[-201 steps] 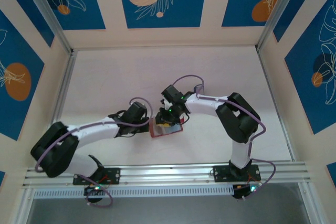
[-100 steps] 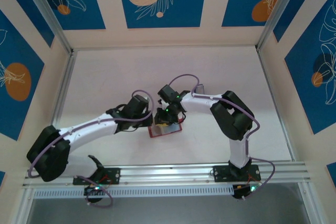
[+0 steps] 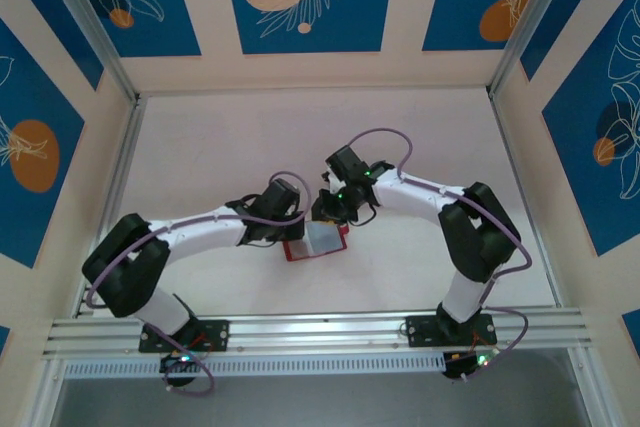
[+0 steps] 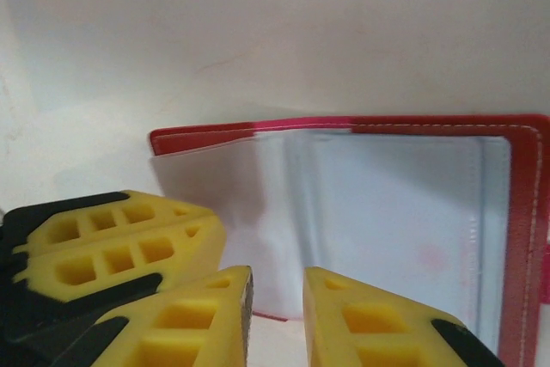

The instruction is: Put the credit cards into the card holder

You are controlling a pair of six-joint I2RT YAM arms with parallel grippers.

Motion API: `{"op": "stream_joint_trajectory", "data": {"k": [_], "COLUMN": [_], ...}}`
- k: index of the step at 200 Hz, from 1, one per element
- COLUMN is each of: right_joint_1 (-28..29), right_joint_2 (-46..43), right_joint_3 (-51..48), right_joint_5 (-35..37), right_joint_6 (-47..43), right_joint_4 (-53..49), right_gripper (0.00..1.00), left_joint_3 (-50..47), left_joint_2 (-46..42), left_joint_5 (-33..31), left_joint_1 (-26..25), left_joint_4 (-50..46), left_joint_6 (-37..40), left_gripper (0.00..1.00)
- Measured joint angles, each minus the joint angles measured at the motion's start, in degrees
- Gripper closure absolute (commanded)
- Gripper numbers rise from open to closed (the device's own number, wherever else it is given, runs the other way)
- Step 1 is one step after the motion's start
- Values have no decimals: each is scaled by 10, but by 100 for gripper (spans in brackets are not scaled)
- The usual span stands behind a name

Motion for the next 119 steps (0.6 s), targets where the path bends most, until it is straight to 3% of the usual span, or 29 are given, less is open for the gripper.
{"op": "stream_joint_trajectory", "data": {"k": [78,119], "right_joint_1": [-3,-20], "right_joint_2": [54,52], "right_joint_3": [-16,-42], "right_joint_5": [18,-8], "right_joint_6": [-1,10], "right_joint_4": [5,41], "right_gripper": [81,81], "left_joint_3": [-42,-47], "left_joint_2": [9,13], "left_joint_5": [-12,-16], "left_joint_1": [-3,-3], "left_joint_4": [14,35], "left_joint_6": [0,1], "left_gripper": [100,100]}}
